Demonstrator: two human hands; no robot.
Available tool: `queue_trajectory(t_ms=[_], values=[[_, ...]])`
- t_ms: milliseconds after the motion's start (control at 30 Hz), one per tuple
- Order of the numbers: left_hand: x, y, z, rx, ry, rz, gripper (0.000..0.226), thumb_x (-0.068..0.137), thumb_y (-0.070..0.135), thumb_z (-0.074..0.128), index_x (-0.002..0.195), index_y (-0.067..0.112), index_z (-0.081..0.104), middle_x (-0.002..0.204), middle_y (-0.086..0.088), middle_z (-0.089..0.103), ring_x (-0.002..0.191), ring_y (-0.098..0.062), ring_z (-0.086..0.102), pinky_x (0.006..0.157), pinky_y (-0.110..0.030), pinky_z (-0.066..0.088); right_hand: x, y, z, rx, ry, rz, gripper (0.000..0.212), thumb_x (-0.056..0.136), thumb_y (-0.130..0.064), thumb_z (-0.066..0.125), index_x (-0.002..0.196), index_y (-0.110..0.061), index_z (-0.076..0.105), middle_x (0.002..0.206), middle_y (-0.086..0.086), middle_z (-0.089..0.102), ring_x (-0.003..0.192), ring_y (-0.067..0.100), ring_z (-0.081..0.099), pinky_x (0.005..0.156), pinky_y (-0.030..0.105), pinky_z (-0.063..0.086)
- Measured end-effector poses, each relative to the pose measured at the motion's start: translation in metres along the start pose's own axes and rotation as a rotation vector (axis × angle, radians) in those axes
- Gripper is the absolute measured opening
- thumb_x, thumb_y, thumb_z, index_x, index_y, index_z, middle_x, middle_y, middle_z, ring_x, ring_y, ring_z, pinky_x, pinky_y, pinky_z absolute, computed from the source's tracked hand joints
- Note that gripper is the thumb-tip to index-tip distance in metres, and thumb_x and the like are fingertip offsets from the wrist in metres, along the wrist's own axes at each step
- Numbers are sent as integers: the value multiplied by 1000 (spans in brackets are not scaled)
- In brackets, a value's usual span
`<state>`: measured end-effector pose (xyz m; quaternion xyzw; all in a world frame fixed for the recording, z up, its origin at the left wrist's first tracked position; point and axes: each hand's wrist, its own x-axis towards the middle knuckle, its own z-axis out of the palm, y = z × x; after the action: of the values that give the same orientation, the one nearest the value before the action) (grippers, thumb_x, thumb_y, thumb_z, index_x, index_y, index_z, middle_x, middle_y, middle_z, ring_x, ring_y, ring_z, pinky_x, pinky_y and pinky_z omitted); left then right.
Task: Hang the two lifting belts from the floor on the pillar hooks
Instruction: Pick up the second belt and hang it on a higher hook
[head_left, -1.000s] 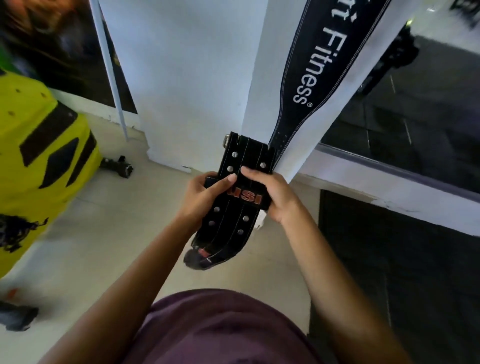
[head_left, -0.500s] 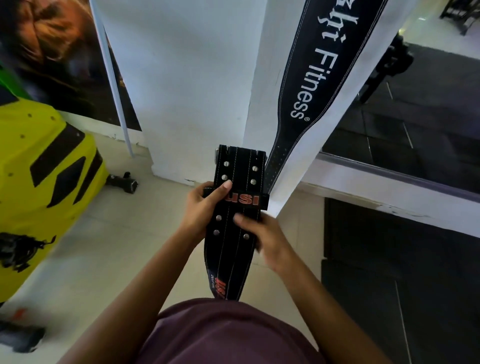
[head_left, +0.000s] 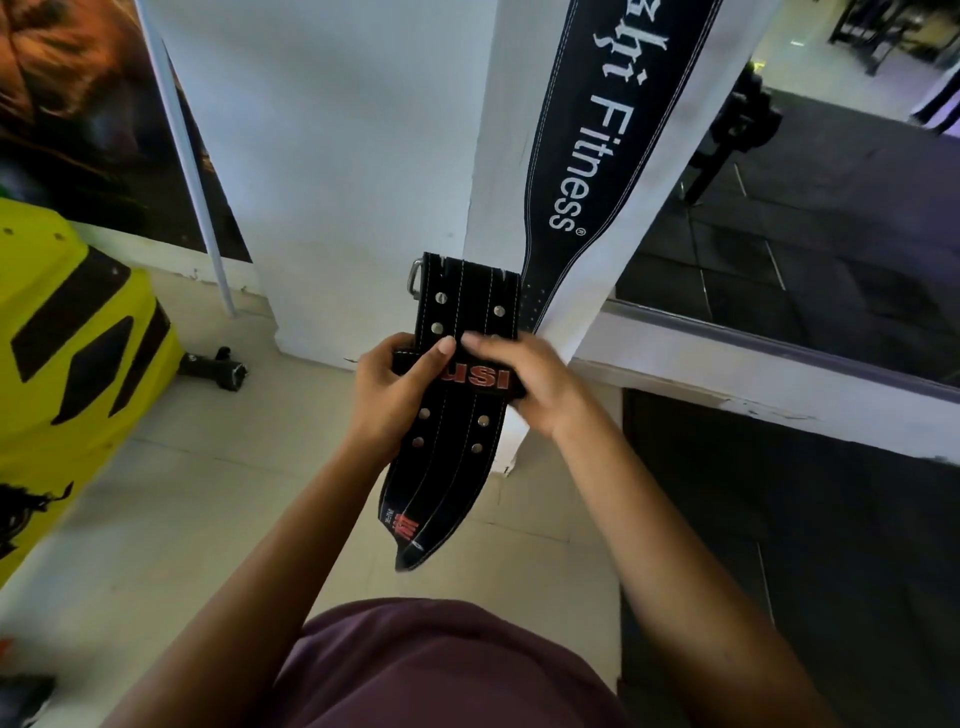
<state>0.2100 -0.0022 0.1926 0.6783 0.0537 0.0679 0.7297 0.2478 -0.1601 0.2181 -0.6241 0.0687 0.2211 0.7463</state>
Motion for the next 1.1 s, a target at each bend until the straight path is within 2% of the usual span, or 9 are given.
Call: queue_trajectory(t_ms=[100,267,467,600,733,867,933,1033,1100], values=[[2,-3,-9,53,9,13,22,85,31,70,80,9,66,66,2,65,59,-12,63,52,-25,48,-21,39,6,9,-101,22,35,86,-16,70,121,-13,68,121,14,70,112,29,67,98,48,52],[-1,-10,-11,87,-6,-3,24,83,33,72,81,10,67,71,-2,68,66,-16,66,60,-30,52,-32,79,17,-75,-51,35,38,79,-11,77,116,-19,70,114,6,75,111,23,68,103,55,46],[7,-9,-13,92,-6,-23,23,83,32,72,81,10,67,74,-9,69,70,-22,68,66,-38,55,-31,77,16,-163,-60,64,44,76,-13,80,119,-20,68,114,2,75,110,21,68,102,55,47],[8,-8,-9,37,-44,-67,24,85,28,71,89,5,67,78,-5,70,73,-20,69,66,-33,54,-28,60,13,-64,42,-9,38,78,-24,79,115,-22,71,111,4,76,108,23,69,100,56,48],[18,1,-12,6,-91,-95,28,84,26,71,95,0,66,83,-10,70,76,-23,70,67,-33,53,-28,48,18,-78,110,-83,35,80,-23,77,115,-21,71,109,1,76,105,19,70,99,51,51],[30,17,-19,13,-140,-86,42,80,30,73,94,-8,62,85,-20,65,77,-31,65,73,-45,54,-28,39,26,-62,158,-140,27,84,-23,72,111,-20,73,106,0,77,103,16,71,99,41,51],[42,32,-22,-7,-143,-144,48,83,37,69,99,-8,63,91,-20,65,82,-30,65,78,-52,55,-29,38,29,-52,155,-145,27,84,-20,72,111,-17,73,106,0,77,103,14,71,98,36,50],[58,51,-26,-37,-153,-243,35,87,37,64,99,5,70,92,-10,71,83,-25,68,78,-42,55,-31,40,35,-43,142,-157,26,84,-18,72,109,-15,74,106,0,77,102,13,71,89,28,50],[58,51,-25,6,-230,-216,23,85,25,69,99,7,69,90,-9,73,81,-24,71,74,-38,58,-29,36,36,-19,157,-184,25,84,-17,72,108,-14,73,105,4,77,101,17,72,88,31,53]])
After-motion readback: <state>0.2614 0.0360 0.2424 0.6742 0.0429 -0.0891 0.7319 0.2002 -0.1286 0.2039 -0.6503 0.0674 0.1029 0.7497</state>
